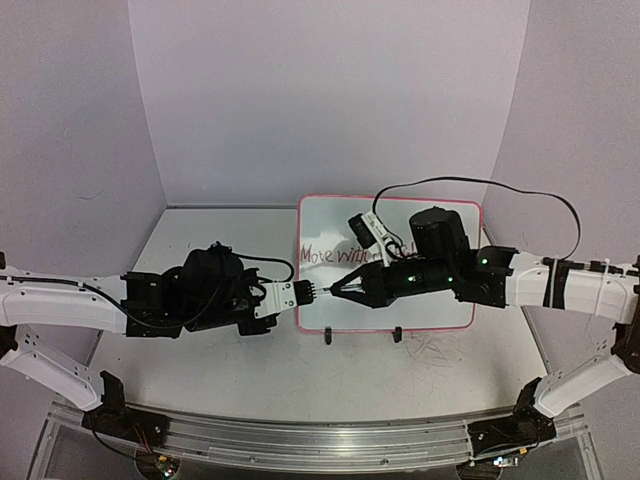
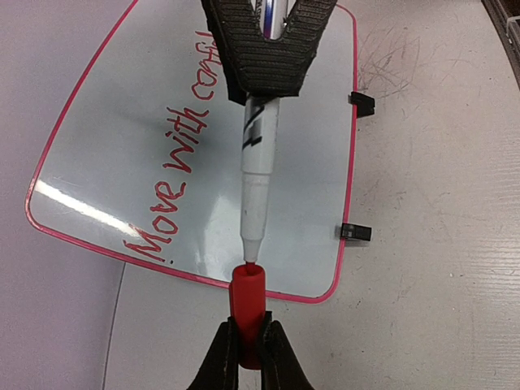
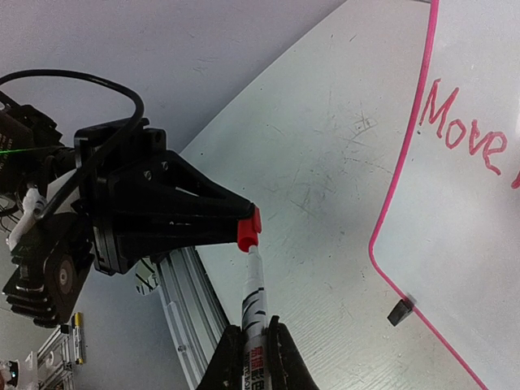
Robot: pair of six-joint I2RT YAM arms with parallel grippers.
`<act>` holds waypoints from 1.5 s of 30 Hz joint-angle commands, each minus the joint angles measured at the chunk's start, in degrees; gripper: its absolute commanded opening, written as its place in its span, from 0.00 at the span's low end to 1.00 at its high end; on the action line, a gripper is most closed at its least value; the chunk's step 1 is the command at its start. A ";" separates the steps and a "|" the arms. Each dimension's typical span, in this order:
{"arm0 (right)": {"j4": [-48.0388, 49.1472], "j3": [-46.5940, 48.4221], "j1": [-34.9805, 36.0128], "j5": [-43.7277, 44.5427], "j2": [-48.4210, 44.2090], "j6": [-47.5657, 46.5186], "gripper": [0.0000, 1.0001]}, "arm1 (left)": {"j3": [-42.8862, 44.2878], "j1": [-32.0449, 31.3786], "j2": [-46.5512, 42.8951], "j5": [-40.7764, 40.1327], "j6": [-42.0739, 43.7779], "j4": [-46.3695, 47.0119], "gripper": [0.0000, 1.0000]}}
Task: Write a sentence on the whiteboard
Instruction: Insert the whiteboard marker without the cap into the pen cap, then put down the whiteboard marker at the corner of the board.
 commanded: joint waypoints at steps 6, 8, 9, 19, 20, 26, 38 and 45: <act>2.62 2.55 0.72 -1.67 2.96 -0.04 0.00 | 0.27 -0.26 -0.77 0.52 0.56 1.97 0.00; 2.60 3.42 0.69 -2.44 4.28 -0.24 0.00 | 0.41 -0.29 -0.97 0.77 0.64 1.84 0.00; 2.61 3.80 0.73 -3.17 5.02 -0.46 0.00 | 0.50 -0.35 -1.02 0.85 0.65 1.84 0.00; -1.14 12.81 1.86 -11.48 15.46 -2.87 0.00 | 6.14 -3.09 0.12 0.55 -1.70 -0.18 0.00; -1.17 13.50 2.65 -11.09 16.52 -2.84 0.00 | 6.96 -3.56 0.58 0.42 -2.15 -0.20 0.00; 11.83 11.36 8.21 -10.25 21.67 4.41 0.00 | 8.51 -7.39 1.44 -1.34 -4.41 3.13 0.00; 20.96 -4.62 7.44 4.33 11.44 -1.50 0.00 | 4.91 -7.60 -5.62 -9.82 -15.38 -1.27 0.23; 24.97 -8.03 13.29 12.32 15.39 -18.55 0.00 | 0.48 -3.24 -19.11 -11.56 -31.67 -1.56 0.60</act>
